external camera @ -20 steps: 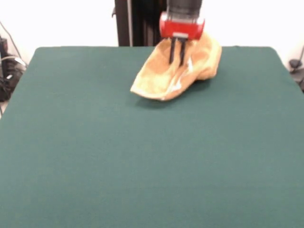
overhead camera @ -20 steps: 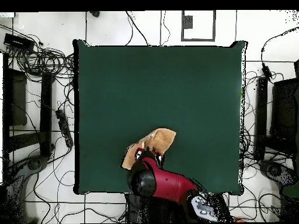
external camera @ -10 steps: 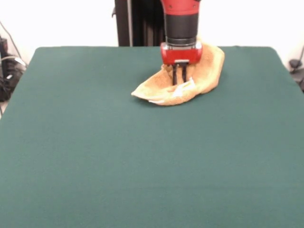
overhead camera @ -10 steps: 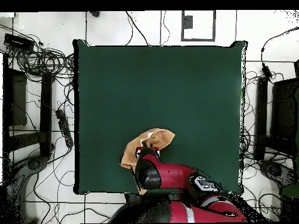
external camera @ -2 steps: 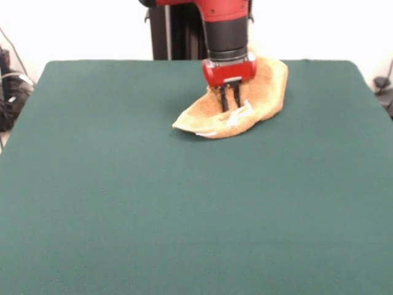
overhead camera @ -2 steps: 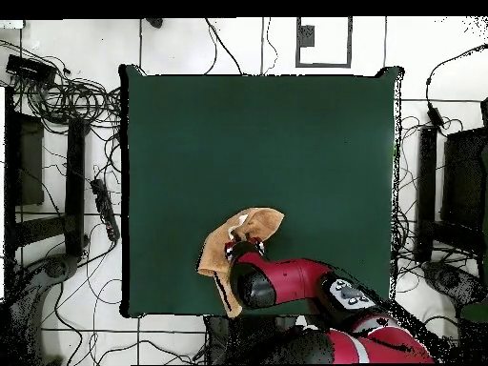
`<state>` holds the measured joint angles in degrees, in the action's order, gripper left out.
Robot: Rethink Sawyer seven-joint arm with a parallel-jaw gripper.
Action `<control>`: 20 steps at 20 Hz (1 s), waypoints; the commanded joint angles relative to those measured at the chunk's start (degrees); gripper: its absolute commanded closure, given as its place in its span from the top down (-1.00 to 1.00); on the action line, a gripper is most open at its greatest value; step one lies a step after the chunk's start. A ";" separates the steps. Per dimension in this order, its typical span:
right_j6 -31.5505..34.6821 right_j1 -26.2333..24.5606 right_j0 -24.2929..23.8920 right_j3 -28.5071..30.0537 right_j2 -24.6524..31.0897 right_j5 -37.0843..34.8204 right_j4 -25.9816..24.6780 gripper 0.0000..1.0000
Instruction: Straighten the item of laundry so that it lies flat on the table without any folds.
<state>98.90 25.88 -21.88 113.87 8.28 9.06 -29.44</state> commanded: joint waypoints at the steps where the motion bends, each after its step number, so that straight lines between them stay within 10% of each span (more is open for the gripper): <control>1: -1.67 -11.44 0.20 -22.16 11.29 -6.57 -1.67 1.00; 20: 5.23 0.55 8.77 -17.87 3.18 -20.87 2.70 1.00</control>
<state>98.90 27.98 -18.28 108.22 9.26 -4.99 -31.40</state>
